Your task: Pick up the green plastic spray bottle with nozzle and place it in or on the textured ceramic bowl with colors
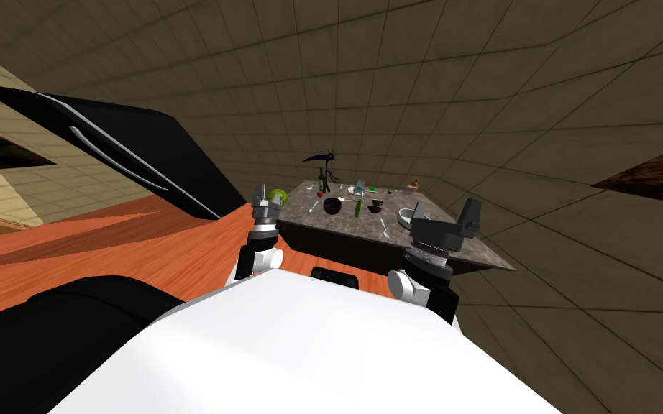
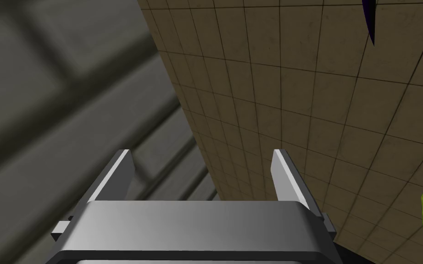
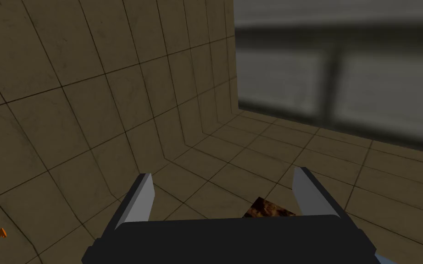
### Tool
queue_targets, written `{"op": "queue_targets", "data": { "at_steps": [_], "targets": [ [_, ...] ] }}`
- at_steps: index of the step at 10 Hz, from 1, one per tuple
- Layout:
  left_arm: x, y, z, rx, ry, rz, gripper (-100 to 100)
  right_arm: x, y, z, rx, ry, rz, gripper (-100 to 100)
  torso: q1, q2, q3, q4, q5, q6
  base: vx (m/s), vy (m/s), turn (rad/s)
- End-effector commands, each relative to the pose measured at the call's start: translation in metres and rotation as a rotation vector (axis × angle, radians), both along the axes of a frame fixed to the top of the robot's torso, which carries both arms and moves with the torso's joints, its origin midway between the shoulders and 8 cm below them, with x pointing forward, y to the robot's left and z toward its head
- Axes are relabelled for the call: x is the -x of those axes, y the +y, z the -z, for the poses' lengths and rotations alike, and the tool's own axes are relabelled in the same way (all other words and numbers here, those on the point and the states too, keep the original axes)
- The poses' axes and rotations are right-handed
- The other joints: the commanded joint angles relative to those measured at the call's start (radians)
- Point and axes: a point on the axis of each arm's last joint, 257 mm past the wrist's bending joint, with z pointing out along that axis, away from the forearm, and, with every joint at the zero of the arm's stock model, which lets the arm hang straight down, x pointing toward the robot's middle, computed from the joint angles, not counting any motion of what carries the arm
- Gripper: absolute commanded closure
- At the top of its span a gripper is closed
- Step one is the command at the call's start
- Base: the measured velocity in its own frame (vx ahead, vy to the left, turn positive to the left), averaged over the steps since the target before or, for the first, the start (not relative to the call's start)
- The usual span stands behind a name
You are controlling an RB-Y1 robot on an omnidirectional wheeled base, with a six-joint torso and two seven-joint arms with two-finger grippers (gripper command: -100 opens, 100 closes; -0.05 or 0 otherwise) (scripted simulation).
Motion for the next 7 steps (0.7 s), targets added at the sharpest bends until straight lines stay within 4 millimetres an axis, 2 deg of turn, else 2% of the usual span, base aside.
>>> {"op": "queue_targets", "data": {
  "at_steps": [1,4,7],
  "targets": [
    [0.000,0.000,0.000,0.000,0.000,0.000,0,-0.004,0.005,0.004,0.042,0.020,-0.012,-100,0.000,0.000,0.000,0.000,0.000,0.000,0.003,0.011,0.026],
    [0.000,0.000,0.000,0.000,0.000,0.000,0,-0.015,0.012,0.021,0.140,0.084,-0.026,-100,0.002,0.000,0.000,0.000,0.000,0.000,0.008,0.035,0.043],
    [0.000,0.000,0.000,0.000,0.000,0.000,0,-0.032,0.013,0.048,0.243,0.171,-0.017,-100,0.004,0.000,0.000,0.000,0.001,0.000,0.008,0.068,0.065]
  ]
}}
